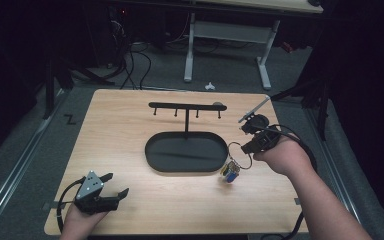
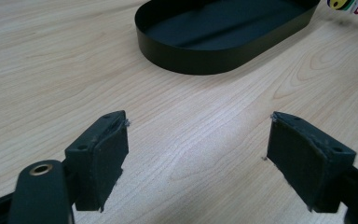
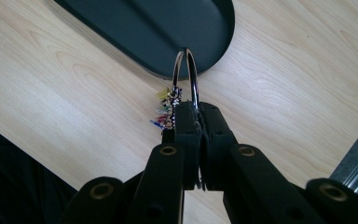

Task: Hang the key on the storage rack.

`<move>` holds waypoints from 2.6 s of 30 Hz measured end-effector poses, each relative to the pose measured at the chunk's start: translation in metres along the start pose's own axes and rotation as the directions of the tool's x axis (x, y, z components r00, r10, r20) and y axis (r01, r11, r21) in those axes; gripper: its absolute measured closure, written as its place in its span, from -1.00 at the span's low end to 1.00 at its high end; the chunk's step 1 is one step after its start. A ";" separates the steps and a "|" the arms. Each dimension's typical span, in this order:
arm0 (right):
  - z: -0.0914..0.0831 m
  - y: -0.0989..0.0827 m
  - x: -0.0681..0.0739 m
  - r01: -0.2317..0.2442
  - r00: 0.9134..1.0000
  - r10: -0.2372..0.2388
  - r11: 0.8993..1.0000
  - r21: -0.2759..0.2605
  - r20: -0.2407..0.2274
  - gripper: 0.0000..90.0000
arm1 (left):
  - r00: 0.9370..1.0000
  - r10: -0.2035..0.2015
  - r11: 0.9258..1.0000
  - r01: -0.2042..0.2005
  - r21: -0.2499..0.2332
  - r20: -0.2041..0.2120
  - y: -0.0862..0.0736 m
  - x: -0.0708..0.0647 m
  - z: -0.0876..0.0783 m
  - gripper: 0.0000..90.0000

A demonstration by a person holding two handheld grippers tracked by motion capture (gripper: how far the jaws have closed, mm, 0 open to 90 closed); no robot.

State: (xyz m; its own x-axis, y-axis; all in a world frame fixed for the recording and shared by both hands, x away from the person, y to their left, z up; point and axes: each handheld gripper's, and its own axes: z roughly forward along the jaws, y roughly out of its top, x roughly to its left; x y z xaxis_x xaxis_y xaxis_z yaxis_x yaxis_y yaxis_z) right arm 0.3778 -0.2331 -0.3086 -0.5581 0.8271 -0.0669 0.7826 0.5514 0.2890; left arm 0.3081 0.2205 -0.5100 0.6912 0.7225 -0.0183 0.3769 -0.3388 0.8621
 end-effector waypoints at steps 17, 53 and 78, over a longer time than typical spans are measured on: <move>-0.003 0.024 0.003 0.013 1.000 -0.013 1.000 -0.013 -0.002 0.95 | 1.000 -0.007 1.000 0.007 0.003 -0.002 -0.001 0.001 0.001 -0.54; 0.002 0.074 -0.001 0.021 1.000 -0.020 0.998 -0.062 0.012 0.95 | 1.000 -0.019 1.000 0.019 0.008 -0.012 -0.002 0.003 -0.002 -0.61; 0.011 0.099 -0.023 -0.043 0.999 0.043 0.997 -0.064 -0.007 0.95 | 1.000 -0.022 1.000 0.022 0.011 -0.015 -0.003 0.005 -0.005 -0.60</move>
State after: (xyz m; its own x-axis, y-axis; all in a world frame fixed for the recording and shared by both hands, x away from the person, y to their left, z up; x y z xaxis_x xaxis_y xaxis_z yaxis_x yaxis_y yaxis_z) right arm 0.4715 -0.1965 -0.2892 -0.5256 0.8494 -0.0481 0.7869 0.5069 0.3518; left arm 0.3073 0.2276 -0.5102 0.6732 0.7389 -0.0291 0.3986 -0.3294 0.8559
